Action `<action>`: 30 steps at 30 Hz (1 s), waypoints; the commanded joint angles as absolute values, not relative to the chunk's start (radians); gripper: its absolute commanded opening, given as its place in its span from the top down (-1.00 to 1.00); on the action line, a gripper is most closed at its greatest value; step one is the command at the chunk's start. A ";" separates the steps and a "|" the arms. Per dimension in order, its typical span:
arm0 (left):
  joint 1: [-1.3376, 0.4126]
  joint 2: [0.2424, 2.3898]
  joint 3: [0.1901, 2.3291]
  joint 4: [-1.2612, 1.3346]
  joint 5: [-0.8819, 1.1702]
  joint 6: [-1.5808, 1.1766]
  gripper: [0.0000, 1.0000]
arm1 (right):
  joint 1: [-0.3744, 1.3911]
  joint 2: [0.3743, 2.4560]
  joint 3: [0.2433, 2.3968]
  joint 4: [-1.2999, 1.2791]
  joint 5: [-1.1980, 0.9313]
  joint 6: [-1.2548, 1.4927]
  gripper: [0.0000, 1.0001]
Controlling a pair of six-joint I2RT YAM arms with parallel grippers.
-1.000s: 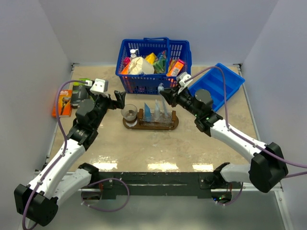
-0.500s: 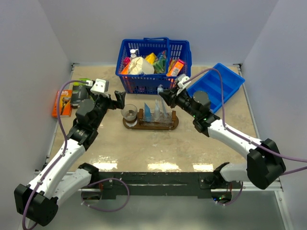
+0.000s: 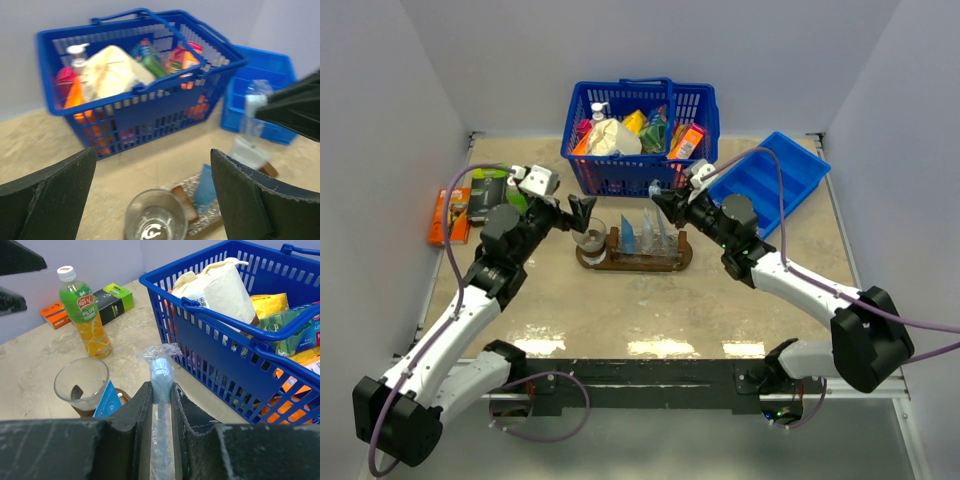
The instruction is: Prepare toiletry sets of a toothbrush and toothpaste on the tray
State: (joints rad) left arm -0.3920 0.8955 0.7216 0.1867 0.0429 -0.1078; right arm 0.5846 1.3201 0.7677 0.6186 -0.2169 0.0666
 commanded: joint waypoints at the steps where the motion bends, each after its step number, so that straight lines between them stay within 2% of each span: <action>1: -0.388 0.968 0.739 0.334 0.388 -0.124 -0.97 | 0.591 1.284 0.778 0.667 -0.190 0.040 1.00; 4: -0.408 1.043 0.773 0.412 0.561 -0.184 -0.95 | 0.588 1.247 0.791 0.631 -0.179 0.034 1.00; 11: -0.503 1.132 0.868 0.408 0.656 -0.173 -0.94 | 0.586 1.134 0.836 0.459 -0.219 0.009 1.00; 16: -0.508 1.155 0.877 0.527 0.793 -0.264 -0.97 | 0.581 1.019 0.851 0.371 -0.236 0.038 1.00; 26: -0.552 1.246 0.922 0.600 0.907 -0.354 -0.97 | 0.580 0.939 0.888 0.347 -0.501 0.164 1.00; 30: -0.572 1.262 0.936 0.601 0.930 -0.367 -0.83 | 0.580 0.953 0.907 0.347 -0.589 0.189 1.00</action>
